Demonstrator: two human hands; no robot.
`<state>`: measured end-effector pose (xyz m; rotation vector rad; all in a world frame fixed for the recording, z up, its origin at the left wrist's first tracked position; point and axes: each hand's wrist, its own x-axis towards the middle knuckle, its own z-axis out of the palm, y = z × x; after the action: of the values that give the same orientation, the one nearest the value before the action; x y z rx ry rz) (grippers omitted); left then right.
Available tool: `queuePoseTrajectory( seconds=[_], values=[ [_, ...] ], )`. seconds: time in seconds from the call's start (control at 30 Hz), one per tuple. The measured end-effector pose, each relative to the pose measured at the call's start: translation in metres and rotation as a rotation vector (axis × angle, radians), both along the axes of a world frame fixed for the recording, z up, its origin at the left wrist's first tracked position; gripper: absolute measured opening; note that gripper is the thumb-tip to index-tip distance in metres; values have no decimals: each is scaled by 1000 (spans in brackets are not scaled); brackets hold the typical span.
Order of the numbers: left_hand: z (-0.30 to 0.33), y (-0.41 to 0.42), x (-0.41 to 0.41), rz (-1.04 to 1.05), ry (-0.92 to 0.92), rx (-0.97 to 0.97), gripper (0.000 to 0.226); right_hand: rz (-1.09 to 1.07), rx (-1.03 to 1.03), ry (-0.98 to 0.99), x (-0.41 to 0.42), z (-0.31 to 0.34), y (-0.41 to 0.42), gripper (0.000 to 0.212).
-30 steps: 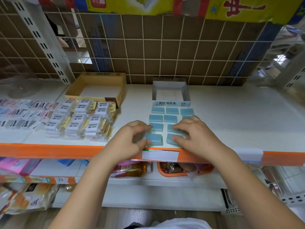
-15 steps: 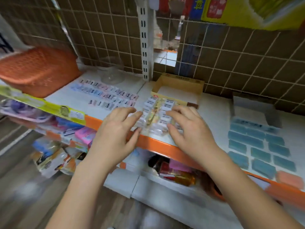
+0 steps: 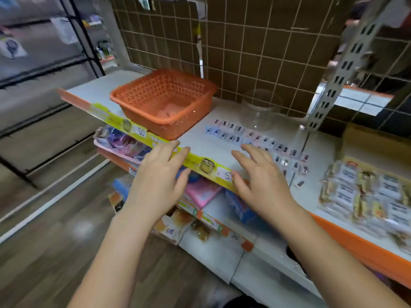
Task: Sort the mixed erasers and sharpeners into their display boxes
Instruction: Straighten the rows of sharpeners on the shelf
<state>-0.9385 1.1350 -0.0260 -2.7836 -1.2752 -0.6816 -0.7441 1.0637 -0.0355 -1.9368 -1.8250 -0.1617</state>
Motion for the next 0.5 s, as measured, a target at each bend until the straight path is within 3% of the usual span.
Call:
queuePoseTrajectory(
  seconds=[0.3, 0.5],
  values=[
    [1, 108, -46, 100, -50, 24, 49, 86, 96, 66, -31, 12, 121, 40],
    [9, 179, -61, 112, -34, -7, 55, 114, 53, 126, -30, 20, 195, 39]
  ],
)
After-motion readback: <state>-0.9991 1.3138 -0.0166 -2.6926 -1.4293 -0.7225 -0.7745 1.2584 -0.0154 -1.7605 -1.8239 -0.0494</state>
